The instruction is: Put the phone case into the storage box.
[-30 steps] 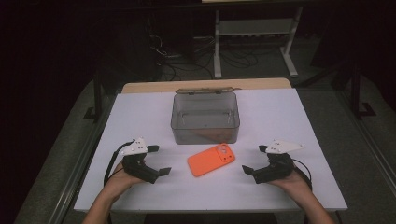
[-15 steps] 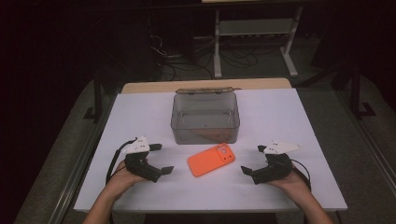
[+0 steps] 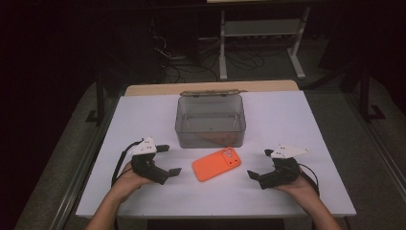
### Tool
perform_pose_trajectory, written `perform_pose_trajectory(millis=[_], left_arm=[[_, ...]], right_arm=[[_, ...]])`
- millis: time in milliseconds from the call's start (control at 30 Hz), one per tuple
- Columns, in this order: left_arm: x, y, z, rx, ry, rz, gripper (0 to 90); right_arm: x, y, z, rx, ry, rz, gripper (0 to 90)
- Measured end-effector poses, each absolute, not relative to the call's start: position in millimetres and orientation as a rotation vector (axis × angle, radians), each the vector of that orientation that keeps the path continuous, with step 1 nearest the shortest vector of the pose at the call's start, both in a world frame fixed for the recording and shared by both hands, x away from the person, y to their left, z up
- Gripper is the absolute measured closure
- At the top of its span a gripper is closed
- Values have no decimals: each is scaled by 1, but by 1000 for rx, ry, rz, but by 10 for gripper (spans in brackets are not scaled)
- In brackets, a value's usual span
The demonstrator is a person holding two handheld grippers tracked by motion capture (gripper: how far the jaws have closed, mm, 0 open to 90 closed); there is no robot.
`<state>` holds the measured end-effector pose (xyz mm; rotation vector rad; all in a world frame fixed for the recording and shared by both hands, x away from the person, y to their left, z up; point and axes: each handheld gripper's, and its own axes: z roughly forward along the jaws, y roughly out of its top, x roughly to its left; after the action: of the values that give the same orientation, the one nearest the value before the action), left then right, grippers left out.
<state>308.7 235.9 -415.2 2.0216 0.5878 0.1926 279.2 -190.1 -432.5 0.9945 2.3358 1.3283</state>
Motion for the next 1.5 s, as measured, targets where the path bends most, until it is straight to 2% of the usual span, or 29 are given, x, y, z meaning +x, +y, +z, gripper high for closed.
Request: perform_pose_trajectory(millis=[1500], left_arm=[[319,208,-409,2055,540,170,0]], right_arm=[[280,-191,-433,1003,2333,1328,0]])
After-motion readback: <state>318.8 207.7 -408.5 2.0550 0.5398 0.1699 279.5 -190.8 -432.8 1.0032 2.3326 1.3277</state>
